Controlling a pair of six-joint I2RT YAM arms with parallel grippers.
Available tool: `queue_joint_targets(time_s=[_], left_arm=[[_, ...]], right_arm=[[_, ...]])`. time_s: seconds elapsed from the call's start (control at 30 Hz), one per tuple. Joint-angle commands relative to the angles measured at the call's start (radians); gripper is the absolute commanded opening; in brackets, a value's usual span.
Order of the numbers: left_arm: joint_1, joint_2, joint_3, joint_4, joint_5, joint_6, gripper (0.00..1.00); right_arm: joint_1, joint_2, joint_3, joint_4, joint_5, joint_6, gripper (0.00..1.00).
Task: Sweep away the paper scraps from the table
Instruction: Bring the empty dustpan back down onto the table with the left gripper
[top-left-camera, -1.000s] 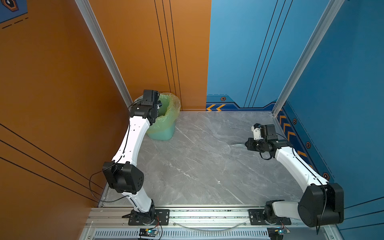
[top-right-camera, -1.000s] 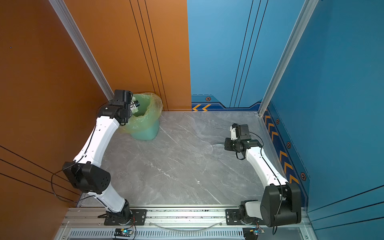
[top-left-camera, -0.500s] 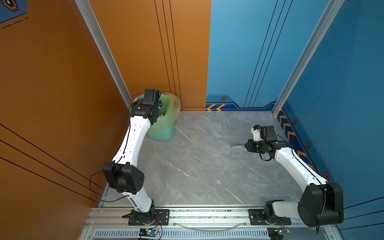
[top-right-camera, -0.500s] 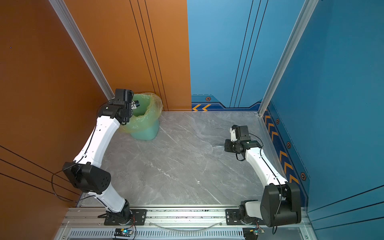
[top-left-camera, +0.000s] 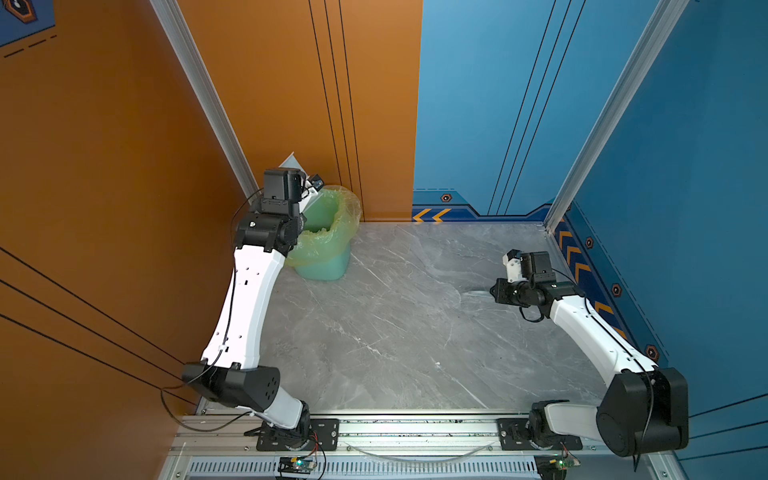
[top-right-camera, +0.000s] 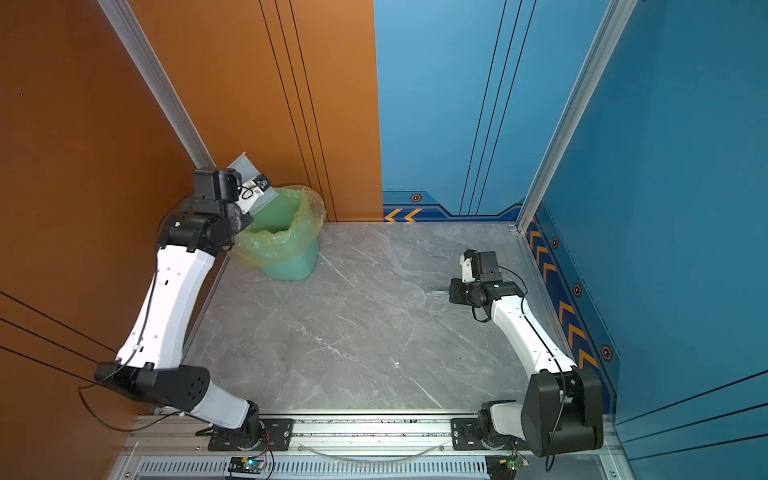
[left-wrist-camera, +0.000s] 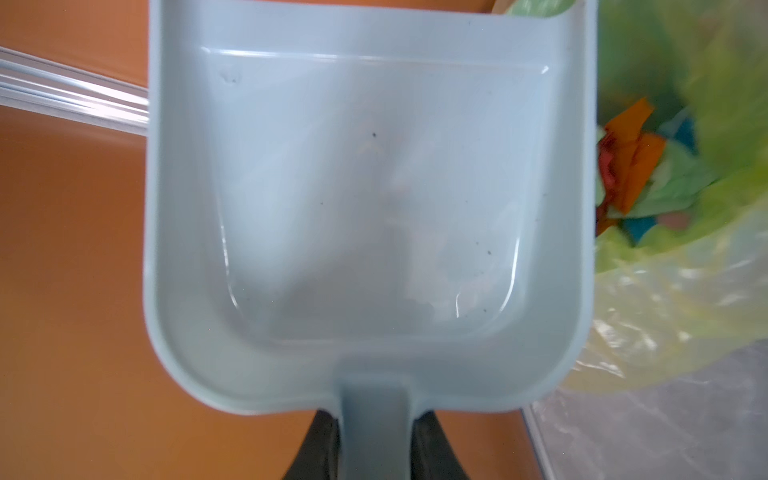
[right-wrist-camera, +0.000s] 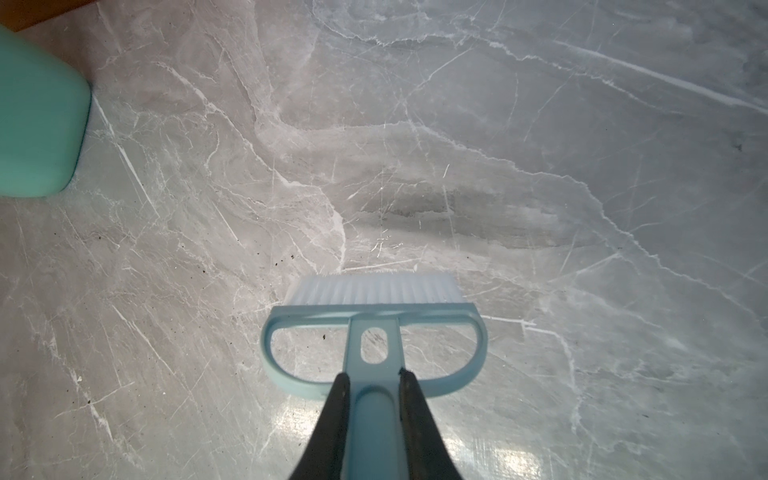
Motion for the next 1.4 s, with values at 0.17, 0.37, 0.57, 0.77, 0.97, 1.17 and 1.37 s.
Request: queue_joint_targets(time_s=[0.17, 0.37, 0.57, 0.77, 0.97, 1.17, 1.37], left_arm=[[-0.122, -0.155, -0.104, 0.019, 0.383, -0.265, 0.18], [-0.3, -0.207, -0.313, 0.106, 0.468, -0.38, 0.18], [-0.355, -0.23, -0.503, 0.195, 0.533, -0.522, 0.17], [-0.384, -0.242, -0.646, 0.251, 0.576, -0.598, 0.17], [-0.396, -0.238, -0.763, 0.315, 0.631, -0.672, 0.17], [-0.42, -0.191, -0.825, 0.36, 0.672, -0.726, 0.17], [-0.438, -0.101, -0.861, 0.423, 0.687, -0.832, 0.16]], right_arm=[[0.003, -0.037, 0.013, -0.018, -0.01, 0.003, 0.0], [0.006, -0.046, 0.019, -0.024, -0.005, 0.015, 0.0], [0.007, -0.058, 0.032, -0.046, 0.013, 0.016, 0.0], [0.007, -0.07, 0.035, -0.061, 0.041, 0.014, 0.0], [0.007, -0.063, 0.034, -0.062, 0.047, 0.027, 0.0], [0.01, -0.054, 0.045, -0.061, 0.05, 0.034, 0.0], [0.017, -0.049, 0.054, -0.06, 0.057, 0.037, 0.0]])
